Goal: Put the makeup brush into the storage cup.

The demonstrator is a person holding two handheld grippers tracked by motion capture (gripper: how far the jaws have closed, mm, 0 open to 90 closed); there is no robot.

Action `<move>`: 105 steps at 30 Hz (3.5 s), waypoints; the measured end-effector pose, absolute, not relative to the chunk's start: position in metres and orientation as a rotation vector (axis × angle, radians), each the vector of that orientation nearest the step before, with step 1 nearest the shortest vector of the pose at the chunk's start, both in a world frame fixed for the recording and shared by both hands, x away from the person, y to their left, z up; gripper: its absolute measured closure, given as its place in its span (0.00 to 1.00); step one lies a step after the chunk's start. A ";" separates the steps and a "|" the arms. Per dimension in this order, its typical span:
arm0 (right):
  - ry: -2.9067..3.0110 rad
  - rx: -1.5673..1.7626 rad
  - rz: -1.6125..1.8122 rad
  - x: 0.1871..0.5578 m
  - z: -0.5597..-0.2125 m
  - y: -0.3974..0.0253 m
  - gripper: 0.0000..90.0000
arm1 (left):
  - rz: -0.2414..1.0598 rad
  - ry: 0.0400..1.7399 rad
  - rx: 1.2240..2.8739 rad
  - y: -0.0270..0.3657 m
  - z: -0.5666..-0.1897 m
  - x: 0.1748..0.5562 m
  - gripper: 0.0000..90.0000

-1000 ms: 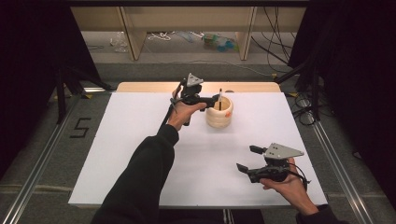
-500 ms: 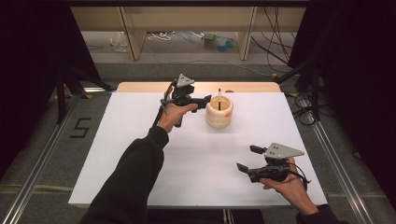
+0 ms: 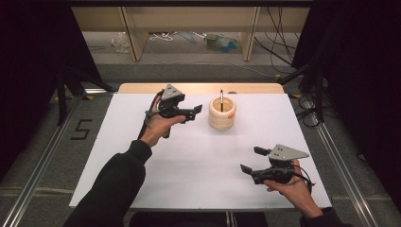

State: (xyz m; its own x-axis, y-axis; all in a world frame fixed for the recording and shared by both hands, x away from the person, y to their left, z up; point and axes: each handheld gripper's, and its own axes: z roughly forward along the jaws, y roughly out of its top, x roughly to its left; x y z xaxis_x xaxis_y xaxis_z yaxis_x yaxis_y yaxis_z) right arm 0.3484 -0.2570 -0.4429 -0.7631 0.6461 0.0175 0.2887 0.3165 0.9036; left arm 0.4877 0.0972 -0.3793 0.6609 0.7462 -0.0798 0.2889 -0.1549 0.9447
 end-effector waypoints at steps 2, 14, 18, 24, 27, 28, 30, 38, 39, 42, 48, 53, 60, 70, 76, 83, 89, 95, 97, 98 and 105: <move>2.234 0.837 1.441 0.349 -0.443 -0.257 0.19 | 0.502 0.839 1.711 0.108 -0.381 0.479 0.19; 2.225 0.843 1.452 0.350 -0.444 -0.256 0.19 | 0.532 0.855 1.677 0.140 -0.392 0.453 0.19; 2.230 0.846 1.440 0.350 -0.443 -0.257 0.19 | 0.535 0.842 1.667 0.141 -0.395 0.445 0.19; 2.231 0.846 1.440 0.350 -0.442 -0.257 0.19 | 0.546 0.831 1.678 0.142 -0.399 0.435 0.19; 2.226 0.845 1.444 0.349 -0.442 -0.257 0.19 | 0.552 0.830 1.674 0.143 -0.401 0.431 0.19; 2.224 0.844 1.443 0.349 -0.442 -0.258 0.19 | 0.550 0.827 1.677 0.143 -0.402 0.429 0.19; 2.218 0.847 1.447 0.349 -0.442 -0.258 0.19 | 0.549 0.826 1.680 0.143 -0.404 0.426 0.19; 2.214 0.847 1.446 0.350 -0.442 -0.258 0.19 | 0.530 0.820 1.675 0.143 -0.411 0.418 0.19; 2.214 0.847 1.446 0.350 -0.442 -0.258 0.19 | 0.530 0.820 1.675 0.143 -0.411 0.418 0.19; 2.205 0.842 1.454 0.350 -0.442 -0.258 0.19 | 0.521 0.807 1.676 0.142 -0.413 0.412 0.18; 2.203 0.853 1.454 0.350 -0.441 -0.259 0.18 | 0.519 0.799 1.667 0.146 -0.414 0.403 0.18; 2.192 0.851 1.449 0.350 -0.441 -0.259 0.18 | 0.519 0.793 1.671 0.149 -0.415 0.397 0.18; 2.184 0.853 1.460 0.350 -0.440 -0.260 0.18 | 0.528 0.774 1.677 0.150 -0.416 0.390 0.19; 2.183 0.858 1.461 0.349 -0.439 -0.260 0.18 | 0.520 0.784 1.663 0.158 -0.420 0.379 0.19; 2.183 0.856 1.462 0.349 -0.439 -0.260 0.18 | 0.522 0.766 1.675 0.161 -0.420 0.372 0.19; 2.173 0.855 1.468 0.349 -0.440 -0.259 0.18 | 0.519 0.753 1.683 0.160 -0.422 0.362 0.19; 2.177 0.854 1.460 0.349 -0.439 -0.259 0.18 | 0.522 0.741 1.681 0.158 -0.423 0.355 0.19; 2.180 0.856 1.465 0.347 -0.438 -0.258 0.18 | 0.533 0.738 1.691 0.160 -0.425 0.350 0.18; 2.175 0.850 1.458 0.348 -0.438 -0.258 0.18 | 0.537 0.741 1.689 0.161 -0.425 0.349 0.18; 2.172 0.846 1.470 0.348 -0.438 -0.257 0.18 | 0.539 0.742 1.689 0.162 -0.425 0.348 0.19; 2.151 0.843 1.483 0.349 -0.438 -0.258 0.18 | 0.538 0.748 1.684 0.163 -0.427 0.342 0.18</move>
State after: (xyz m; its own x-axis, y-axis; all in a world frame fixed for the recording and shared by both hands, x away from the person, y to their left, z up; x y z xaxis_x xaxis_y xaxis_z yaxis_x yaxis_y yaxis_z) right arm 0.3490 -0.2582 -0.4383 -0.7413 0.6710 0.0166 0.2542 0.2577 0.9322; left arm 0.3421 0.1630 -0.4272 0.6909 0.7220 -0.0365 0.1957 -0.1381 0.9709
